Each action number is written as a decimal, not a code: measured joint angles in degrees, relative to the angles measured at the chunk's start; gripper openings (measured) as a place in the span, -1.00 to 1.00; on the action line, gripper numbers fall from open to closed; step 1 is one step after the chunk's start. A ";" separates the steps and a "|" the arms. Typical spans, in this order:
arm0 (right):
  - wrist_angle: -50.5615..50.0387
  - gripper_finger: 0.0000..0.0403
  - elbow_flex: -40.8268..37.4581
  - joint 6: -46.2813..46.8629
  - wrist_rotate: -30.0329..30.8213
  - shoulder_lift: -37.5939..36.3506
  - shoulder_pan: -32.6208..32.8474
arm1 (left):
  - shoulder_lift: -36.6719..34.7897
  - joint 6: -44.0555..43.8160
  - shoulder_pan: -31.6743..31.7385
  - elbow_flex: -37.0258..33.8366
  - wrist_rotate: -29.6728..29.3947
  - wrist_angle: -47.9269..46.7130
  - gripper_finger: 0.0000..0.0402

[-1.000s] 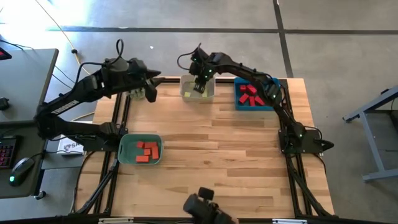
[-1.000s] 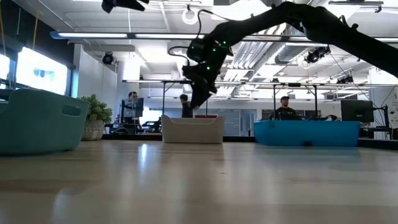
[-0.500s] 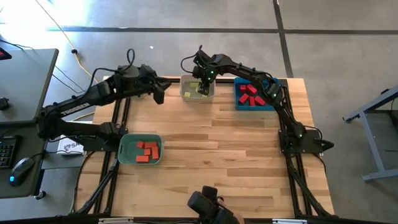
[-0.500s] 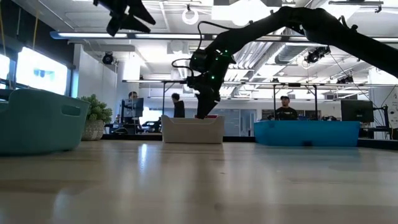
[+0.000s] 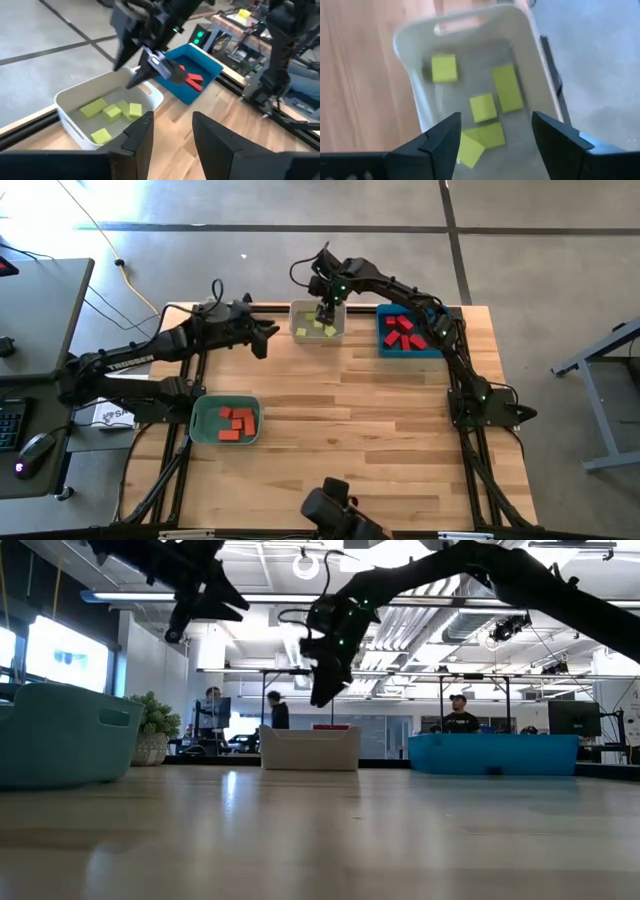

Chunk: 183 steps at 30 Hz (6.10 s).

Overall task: Sort & place blocks by color
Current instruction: Return to Home Position

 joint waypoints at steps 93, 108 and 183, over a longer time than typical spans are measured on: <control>6.32 0.15 -54.89 13.95 7.71 -78.40 10.45 | -53.24 6.25 -4.96 -42.70 4.90 9.96 -0.47; 30.67 0.15 -91.99 24.09 5.68 -106.70 10.49 | -53.23 6.24 -4.96 -42.70 4.90 9.96 -0.47; 54.69 0.15 -131.41 36.95 3.20 -134.13 23.91 | -53.26 6.24 -4.94 -42.68 4.90 9.97 -0.47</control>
